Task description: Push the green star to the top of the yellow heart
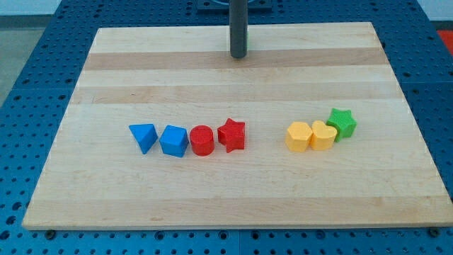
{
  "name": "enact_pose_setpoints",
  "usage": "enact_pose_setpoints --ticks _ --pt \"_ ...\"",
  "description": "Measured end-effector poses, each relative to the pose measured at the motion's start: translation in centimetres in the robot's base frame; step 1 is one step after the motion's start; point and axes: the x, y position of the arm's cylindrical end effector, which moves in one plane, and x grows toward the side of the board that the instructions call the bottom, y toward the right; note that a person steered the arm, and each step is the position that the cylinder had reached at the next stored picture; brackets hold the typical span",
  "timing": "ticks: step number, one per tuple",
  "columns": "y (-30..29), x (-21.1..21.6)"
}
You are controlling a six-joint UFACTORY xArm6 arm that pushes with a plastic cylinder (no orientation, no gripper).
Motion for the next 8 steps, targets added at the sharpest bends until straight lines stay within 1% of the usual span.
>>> enact_pose_setpoints --ticks 1,2,3,4,5,6,7,8 --pt "2.2 2.2" --pt "9.1 7.3" --pt "14.4 8.4" --pt "21.0 10.5" --pt "23.7 19.6" --pt "23.8 20.8" --pt "22.1 23.5" --pt "20.0 24.5"
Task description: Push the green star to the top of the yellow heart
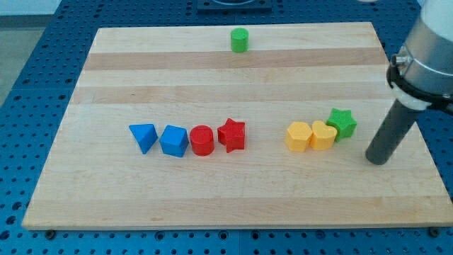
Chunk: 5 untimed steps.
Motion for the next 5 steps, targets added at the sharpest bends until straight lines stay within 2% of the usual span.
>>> enact_pose_setpoints --ticks 1,2,3,4,5 --pt "-0.8 -0.1" --pt "-0.8 -2.4" --pt "-1.2 -7.4" --pt "-2.6 -10.2" --pt "-3.6 -11.3"
